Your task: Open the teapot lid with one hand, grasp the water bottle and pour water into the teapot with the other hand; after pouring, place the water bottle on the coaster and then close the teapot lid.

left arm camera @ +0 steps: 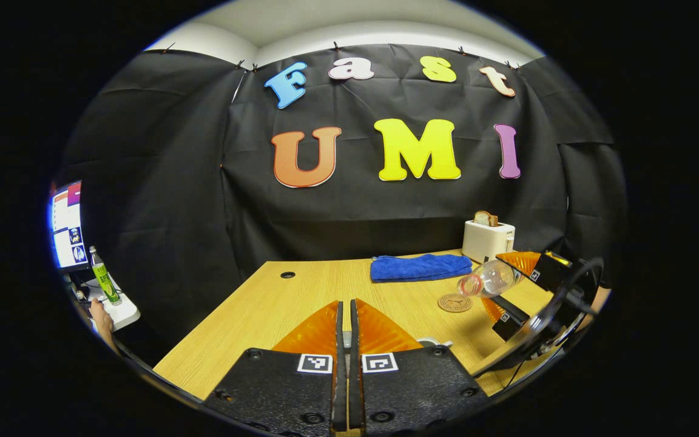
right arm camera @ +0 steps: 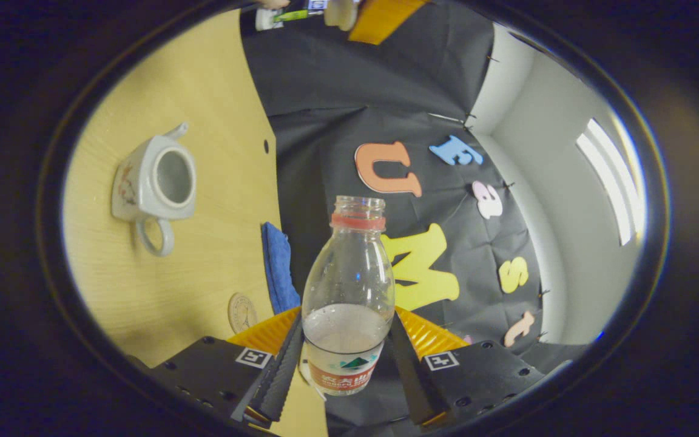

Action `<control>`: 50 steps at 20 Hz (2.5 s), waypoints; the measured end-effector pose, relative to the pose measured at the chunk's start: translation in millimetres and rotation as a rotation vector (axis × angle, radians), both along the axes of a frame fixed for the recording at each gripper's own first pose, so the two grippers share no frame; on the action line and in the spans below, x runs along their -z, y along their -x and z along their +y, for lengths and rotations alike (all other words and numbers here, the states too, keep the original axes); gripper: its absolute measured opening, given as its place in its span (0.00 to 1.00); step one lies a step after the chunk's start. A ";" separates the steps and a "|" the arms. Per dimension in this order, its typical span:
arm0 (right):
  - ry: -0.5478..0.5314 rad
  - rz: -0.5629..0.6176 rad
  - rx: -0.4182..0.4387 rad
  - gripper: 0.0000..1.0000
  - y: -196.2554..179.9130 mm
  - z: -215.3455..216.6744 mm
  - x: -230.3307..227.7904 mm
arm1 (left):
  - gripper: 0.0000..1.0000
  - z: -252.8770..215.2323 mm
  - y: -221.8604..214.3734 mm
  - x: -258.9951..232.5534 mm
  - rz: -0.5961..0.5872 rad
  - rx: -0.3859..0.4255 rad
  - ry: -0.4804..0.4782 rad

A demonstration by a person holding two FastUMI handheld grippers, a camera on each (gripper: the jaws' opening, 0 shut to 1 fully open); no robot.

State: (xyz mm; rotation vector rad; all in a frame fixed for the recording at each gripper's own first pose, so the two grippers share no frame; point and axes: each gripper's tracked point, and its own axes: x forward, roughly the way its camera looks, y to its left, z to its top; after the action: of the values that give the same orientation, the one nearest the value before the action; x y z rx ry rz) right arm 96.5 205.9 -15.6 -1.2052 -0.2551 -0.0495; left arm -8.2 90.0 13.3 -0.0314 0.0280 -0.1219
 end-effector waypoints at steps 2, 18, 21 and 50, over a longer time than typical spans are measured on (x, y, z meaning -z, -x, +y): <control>-0.123 0.026 -0.012 0.78 -9.6 -8.4 -10.8 | 0.04 -1.7 -1.5 2.3 0.005 0.002 -0.002; -1.130 0.353 -0.097 0.78 -112.1 -40.7 12.2 | 0.04 -15.3 -14.4 21.0 0.046 -0.010 -0.097; -1.194 0.375 -0.081 0.77 -136.5 -39.7 24.6 | 0.04 -15.7 -15.2 22.7 0.051 -0.014 -0.105; -1.232 0.365 -0.142 0.95 -110.7 -40.4 3.5 | 0.04 -10.5 -10.9 17.9 0.052 -0.022 -0.097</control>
State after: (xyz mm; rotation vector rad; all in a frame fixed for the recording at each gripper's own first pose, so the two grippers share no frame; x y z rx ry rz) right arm 207.2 165.5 -19.0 0.0423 0.0381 0.1260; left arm 2.7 79.5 -4.6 0.0618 0.0852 -0.0977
